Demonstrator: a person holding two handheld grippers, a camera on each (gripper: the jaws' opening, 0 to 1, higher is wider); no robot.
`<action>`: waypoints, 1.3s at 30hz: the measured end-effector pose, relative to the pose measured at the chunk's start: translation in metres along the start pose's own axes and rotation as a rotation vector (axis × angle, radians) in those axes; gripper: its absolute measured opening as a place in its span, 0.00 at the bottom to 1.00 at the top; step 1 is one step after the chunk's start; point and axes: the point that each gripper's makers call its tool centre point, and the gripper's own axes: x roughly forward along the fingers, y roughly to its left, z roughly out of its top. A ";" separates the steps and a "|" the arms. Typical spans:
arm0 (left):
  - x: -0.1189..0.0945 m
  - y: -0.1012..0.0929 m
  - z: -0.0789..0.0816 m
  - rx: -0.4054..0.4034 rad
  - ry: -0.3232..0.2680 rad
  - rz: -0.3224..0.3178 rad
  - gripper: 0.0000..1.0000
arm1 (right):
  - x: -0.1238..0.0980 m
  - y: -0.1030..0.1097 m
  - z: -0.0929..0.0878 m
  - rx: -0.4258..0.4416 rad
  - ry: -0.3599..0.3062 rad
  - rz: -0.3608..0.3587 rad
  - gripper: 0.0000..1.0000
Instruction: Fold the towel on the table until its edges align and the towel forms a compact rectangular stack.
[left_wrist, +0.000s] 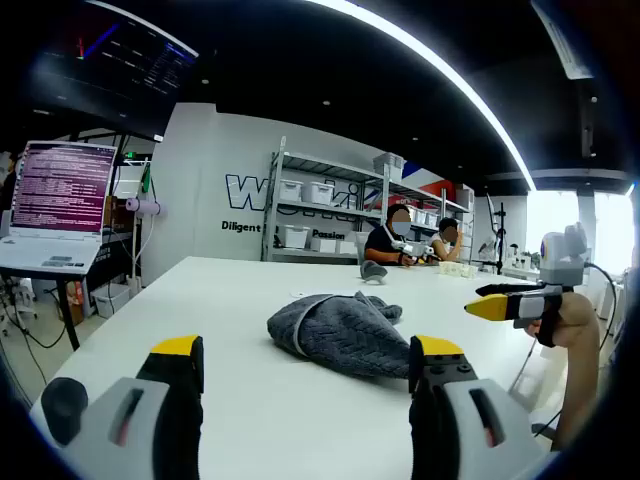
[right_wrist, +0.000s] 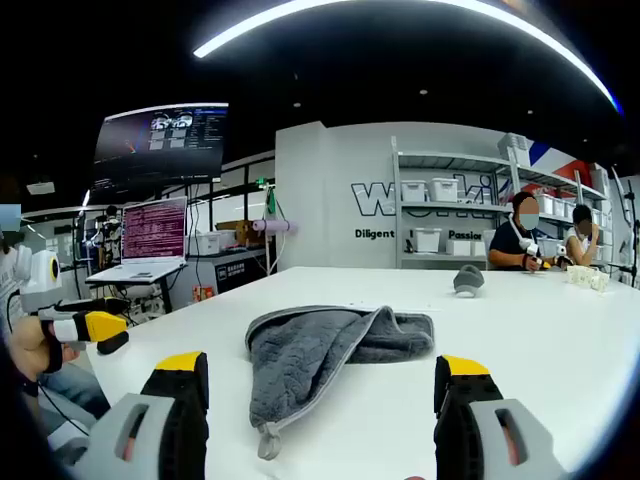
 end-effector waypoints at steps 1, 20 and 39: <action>0.000 0.000 0.000 0.000 0.001 -0.001 0.89 | 0.000 0.000 0.000 0.000 0.000 -0.001 0.98; 0.002 -0.001 -0.003 0.002 0.009 -0.002 0.89 | 0.000 -0.004 -0.002 0.008 0.000 -0.007 0.98; 0.014 -0.014 -0.016 0.009 0.048 -0.043 0.86 | -0.004 -0.011 -0.002 0.016 0.000 -0.033 0.96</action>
